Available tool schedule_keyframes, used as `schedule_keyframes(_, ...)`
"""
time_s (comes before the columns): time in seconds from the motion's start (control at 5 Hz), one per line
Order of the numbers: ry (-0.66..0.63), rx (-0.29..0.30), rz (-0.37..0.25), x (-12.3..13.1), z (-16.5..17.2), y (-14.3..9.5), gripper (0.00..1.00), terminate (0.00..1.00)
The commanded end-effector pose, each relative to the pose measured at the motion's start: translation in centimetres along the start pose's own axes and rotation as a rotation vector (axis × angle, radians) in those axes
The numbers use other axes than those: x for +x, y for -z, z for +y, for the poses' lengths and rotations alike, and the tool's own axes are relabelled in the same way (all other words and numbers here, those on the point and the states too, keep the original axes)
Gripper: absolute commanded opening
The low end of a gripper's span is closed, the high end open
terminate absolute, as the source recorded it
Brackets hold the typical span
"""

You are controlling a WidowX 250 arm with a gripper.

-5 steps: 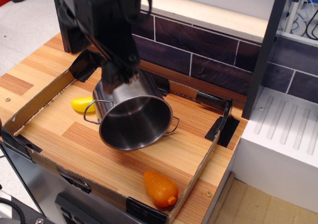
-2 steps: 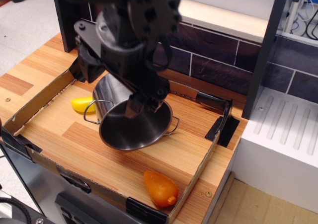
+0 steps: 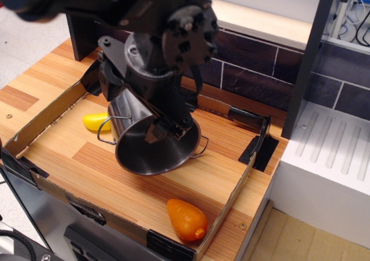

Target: Upright metal pot

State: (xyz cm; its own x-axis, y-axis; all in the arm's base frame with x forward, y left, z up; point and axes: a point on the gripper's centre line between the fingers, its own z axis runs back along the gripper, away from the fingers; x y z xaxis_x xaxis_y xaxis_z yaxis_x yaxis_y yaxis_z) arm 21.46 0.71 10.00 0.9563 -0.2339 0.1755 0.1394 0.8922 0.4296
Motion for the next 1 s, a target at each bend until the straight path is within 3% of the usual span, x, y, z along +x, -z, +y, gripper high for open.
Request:
schedule_keyframes(0.0,0.025,0.027,-0.014,0.0,0.8,1.1,1.00,0.00)
schedule_keyframes(0.8,0.013,0.058,-0.008,0.3,0.6,2.9,1.00,0.00)
